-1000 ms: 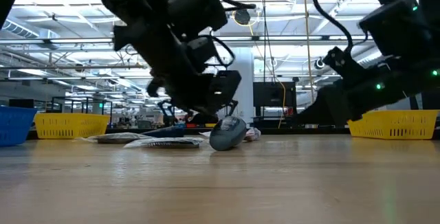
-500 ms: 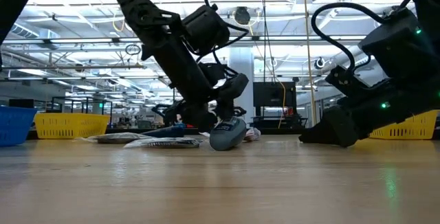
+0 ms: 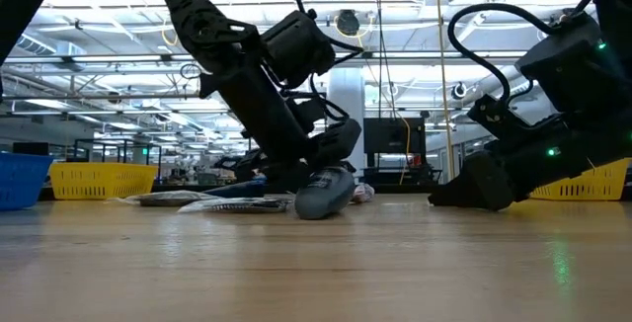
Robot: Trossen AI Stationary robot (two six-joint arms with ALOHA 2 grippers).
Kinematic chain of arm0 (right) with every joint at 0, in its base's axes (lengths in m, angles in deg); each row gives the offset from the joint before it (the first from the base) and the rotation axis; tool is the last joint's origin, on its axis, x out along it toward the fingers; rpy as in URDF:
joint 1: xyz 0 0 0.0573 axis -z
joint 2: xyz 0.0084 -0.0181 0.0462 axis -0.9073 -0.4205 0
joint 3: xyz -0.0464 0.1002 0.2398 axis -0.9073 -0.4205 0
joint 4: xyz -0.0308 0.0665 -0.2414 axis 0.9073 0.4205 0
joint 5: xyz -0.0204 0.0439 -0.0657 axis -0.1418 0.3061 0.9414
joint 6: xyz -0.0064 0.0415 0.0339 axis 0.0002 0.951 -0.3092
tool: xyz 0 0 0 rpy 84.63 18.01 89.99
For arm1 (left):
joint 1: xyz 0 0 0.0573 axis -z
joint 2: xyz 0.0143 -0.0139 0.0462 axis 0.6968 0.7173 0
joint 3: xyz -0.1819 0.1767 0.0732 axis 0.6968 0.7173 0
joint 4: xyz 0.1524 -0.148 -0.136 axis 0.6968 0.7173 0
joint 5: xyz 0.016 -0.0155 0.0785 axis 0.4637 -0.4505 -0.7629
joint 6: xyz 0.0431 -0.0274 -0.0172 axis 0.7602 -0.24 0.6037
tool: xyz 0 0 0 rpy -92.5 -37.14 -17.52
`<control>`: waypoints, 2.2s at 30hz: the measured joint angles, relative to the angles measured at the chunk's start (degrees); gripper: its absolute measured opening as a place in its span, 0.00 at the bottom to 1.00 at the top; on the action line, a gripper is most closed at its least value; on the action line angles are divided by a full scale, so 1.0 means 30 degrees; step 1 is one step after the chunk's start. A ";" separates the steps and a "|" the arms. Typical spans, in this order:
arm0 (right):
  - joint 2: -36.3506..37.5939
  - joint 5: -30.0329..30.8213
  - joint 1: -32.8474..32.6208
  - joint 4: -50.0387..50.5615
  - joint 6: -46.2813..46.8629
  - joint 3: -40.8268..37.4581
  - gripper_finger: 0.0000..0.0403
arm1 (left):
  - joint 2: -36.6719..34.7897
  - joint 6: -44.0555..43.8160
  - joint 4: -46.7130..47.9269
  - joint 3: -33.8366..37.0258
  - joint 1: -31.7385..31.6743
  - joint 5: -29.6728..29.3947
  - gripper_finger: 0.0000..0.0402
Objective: Pick & Place Travel size toiletries
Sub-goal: Put the white toothpaste into the left blue basket, then put the black hairbrush into the right blue basket
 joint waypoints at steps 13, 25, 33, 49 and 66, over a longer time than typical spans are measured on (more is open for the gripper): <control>-0.0015 -0.0051 0.0000 -0.0106 0.0066 -0.0008 0.51 | -0.3587 0.2172 0.3910 -0.0015 0.0027 0.0185 0.06; -0.0015 -0.0104 0.0002 -0.0147 0.0717 -0.0008 0.51 | -1.2950 -0.6160 2.1100 -0.0044 0.4130 0.6286 0.07; -0.0015 -0.0120 0.0000 -0.0240 0.0811 -0.0008 0.50 | -1.3886 -1.6710 2.9877 -0.0024 0.8966 0.5882 0.07; -0.0015 -0.0109 0.0000 -0.0269 0.1013 -0.0023 0.49 | -1.3732 -2.3014 2.6540 0.5783 1.2349 0.9793 0.08; -0.0015 -0.0117 0.0000 -0.0467 0.1079 -0.0023 0.49 | -1.7239 -2.2621 2.3014 0.6178 1.1808 0.2756 0.60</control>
